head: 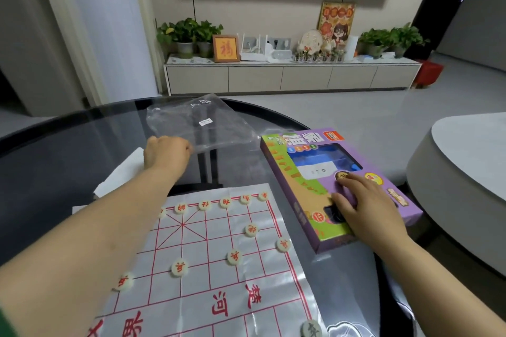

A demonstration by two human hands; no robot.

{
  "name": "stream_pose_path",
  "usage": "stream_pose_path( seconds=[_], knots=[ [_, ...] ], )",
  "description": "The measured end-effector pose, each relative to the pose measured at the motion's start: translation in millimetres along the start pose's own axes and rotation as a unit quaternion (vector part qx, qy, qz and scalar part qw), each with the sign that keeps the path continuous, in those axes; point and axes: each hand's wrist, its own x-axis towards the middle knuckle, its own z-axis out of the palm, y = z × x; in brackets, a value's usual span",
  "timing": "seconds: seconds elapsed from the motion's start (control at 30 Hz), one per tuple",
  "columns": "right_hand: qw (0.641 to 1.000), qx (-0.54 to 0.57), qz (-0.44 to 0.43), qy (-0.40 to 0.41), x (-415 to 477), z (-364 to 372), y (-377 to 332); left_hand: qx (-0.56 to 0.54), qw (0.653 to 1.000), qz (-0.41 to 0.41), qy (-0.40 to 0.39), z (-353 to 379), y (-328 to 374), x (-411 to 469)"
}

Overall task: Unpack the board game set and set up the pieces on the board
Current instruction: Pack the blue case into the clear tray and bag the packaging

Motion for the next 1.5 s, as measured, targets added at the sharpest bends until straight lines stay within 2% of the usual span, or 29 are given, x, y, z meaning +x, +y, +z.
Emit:
stream_pose_path(
  seconds=[0.07,0.17,0.23,0.27,0.33,0.37,0.4,0.57,0.67,0.77,0.8,0.9,1.0,1.07,1.1,1.13,1.17,1.2,1.23,1.27,1.3,1.37,1.5],
  knots=[
    [0.998,0.045,0.002,0.032,0.6,0.4,0.3,-0.068,0.996,-0.047,0.042,-10.3,-2.8,4.6],
    [0.981,0.149,0.025,0.121,-0.6,-6.4,-12.7,-0.225,0.964,-0.120,0.074,-40.5,-11.3,13.1],
    [0.936,0.308,0.101,0.138,1.7,-17.6,-30.9,-0.322,0.933,-0.111,0.118,-64.9,-19.5,12.7],
    [0.887,0.418,0.149,0.129,3.6,-25.6,-41.7,-0.361,0.917,-0.098,0.136,-78.3,-23.3,10.1],
    [0.760,0.605,0.229,0.060,5.8,-42.1,-62.4,-0.410,0.894,-0.072,0.168,-107.3,-30.8,-0.3],
    [0.714,0.654,0.251,0.015,3.8,-48.9,-73.5,-0.429,0.884,-0.055,0.180,-123.0,-34.9,-9.2],
    [0.684,0.681,0.261,-0.028,0.4,-53.9,-84.6,-0.449,0.872,-0.033,0.191,-138.8,-40.3,-20.2],
    [0.612,0.733,0.225,-0.196,-23.1,-63.6,-137.8,-0.476,0.834,0.101,0.261,-195.9,-72.9,-114.8],
    [0.570,0.750,0.207,-0.262,-34.7,-69.9,-169.9,-0.427,0.836,0.195,0.283,-201.4,-106.9,-168.8],
    [0.563,0.741,0.197,-0.310,-47.1,-73.1,-199.1,-0.422,0.841,0.225,0.254,-192.3,-143.2,-209.1],
    [0.571,0.730,0.196,-0.321,-52.2,-73.1,-208.3,-0.426,0.843,0.225,0.239,-189.3,-152.7,-220.6],
    [0.643,0.656,0.171,-0.358,-70.9,-71.6,-234.7,-0.403,0.864,0.216,0.210,-174.3,-171.2,-250.2],
    [0.698,0.608,0.140,-0.352,-84.2,-67.2,-252.6,-0.407,0.876,0.186,0.180,-168.1,-179.8,-268.5],
    [0.723,0.603,0.110,-0.318,-88.4,-67.6,-258.0,-0.444,0.877,0.138,0.118,-168.5,-188.9,-277.6],
    [0.730,0.607,0.096,-0.298,-89.8,-69.3,-259.0,-0.475,0.871,0.112,0.062,-171.5,-194.4,-281.4],
    [0.731,0.616,0.084,-0.281,-91.5,-72.4,-259.3,-0.517,0.851,0.090,0.006,-173.9,-201.1,-284.3],
    [0.728,0.627,0.075,-0.268,-92.9,-76.1,-258.5,-0.581,0.811,0.062,-0.037,-177.0,-206.9,-286.4],
    [0.723,0.636,0.067,-0.261,-94.3,-80.5,-257.3,-0.656,0.752,0.027,-0.055,-177.5,-212.0,-286.1],
    [0.718,0.643,0.058,-0.259,-96.2,-85.2,-256.1,-0.722,0.690,-0.019,-0.052,-176.6,-215.1,-283.9],
    [0.713,0.649,0.050,-0.262,-98.3,-90.0,-256.0,-0.764,0.641,-0.070,-0.036,-172.5,-217.6,-279.8],
    [0.706,0.654,0.035,-0.268,-100.1,-94.3,-256.2,-0.786,0.608,-0.114,-0.026,-168.7,-216.4,-275.6],
    [0.690,0.664,-0.004,-0.288,-104.9,-101.5,-258.7,-0.784,0.594,-0.172,-0.051,-163.2,-205.8,-266.8],
    [0.663,0.674,-0.070,-0.317,-111.7,-114.1,-264.0,-0.743,0.632,-0.162,-0.147,-160.0,-170.8,-258.1]
  ],
)
